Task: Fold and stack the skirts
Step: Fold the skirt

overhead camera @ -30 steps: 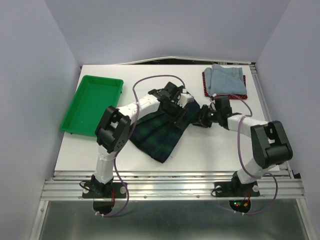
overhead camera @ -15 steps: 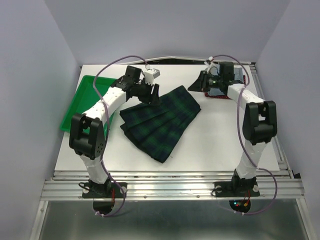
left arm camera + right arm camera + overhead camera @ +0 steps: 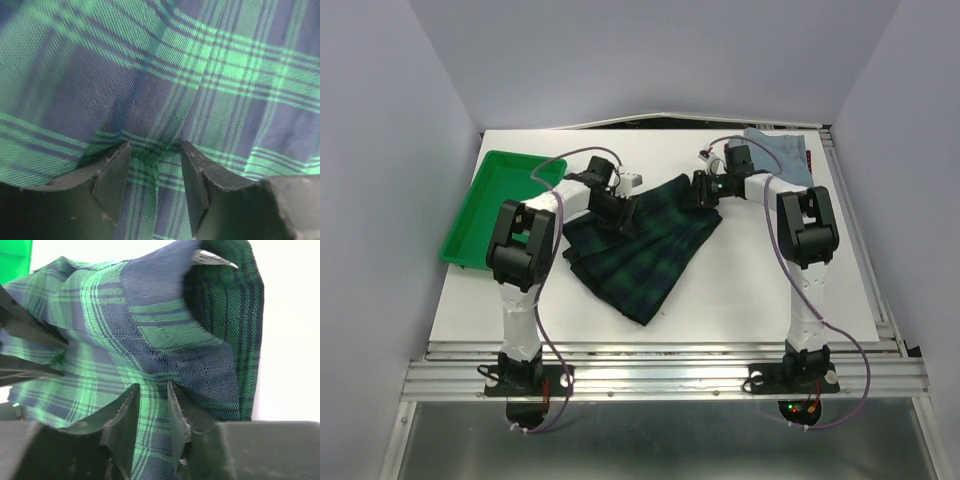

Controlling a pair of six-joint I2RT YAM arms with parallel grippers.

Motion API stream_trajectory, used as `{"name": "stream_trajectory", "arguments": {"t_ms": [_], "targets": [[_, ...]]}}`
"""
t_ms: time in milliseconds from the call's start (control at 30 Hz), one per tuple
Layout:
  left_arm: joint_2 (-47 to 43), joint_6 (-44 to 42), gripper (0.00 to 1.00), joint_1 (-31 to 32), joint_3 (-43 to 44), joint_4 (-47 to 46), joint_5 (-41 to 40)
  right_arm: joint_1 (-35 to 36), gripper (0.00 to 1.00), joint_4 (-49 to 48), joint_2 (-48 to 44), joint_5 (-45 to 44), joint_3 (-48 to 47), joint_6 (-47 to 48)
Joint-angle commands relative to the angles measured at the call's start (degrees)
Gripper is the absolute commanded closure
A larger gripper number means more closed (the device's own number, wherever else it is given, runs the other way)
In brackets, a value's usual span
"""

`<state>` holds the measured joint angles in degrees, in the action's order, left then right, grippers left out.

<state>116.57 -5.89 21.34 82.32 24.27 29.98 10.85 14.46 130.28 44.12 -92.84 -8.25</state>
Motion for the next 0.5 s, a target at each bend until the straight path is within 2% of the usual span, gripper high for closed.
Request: {"name": "stream_trajectory", "arguments": {"t_ms": [0,100,267,367,400,467], "targets": [[5.40,-3.86,0.43,-0.43,8.18,4.98,-4.66,-0.48,0.67,2.94,-0.98,-12.21,7.30,6.22],[10.84,-7.72,0.43,-0.43,16.88,9.63,-8.16,-0.48,0.72,5.48,-3.71,-13.71,13.09,7.28],[16.48,-12.99,0.43,-0.43,30.66,11.23,-13.19,1.88,0.75,8.73,-15.98,-9.24,26.81,9.29],[19.64,-14.32,0.42,0.45,39.02,12.55,-14.33,8.46,0.75,11.98,-21.10,-3.46,32.97,11.15],[21.48,-15.11,0.42,0.80,45.14,13.60,-14.59,10.49,0.74,14.26,-24.16,-1.25,33.94,12.11],[21.94,-15.38,0.40,2.20,51.76,13.96,-15.47,15.24,0.68,16.64,-29.00,6.28,35.26,12.38]]}}
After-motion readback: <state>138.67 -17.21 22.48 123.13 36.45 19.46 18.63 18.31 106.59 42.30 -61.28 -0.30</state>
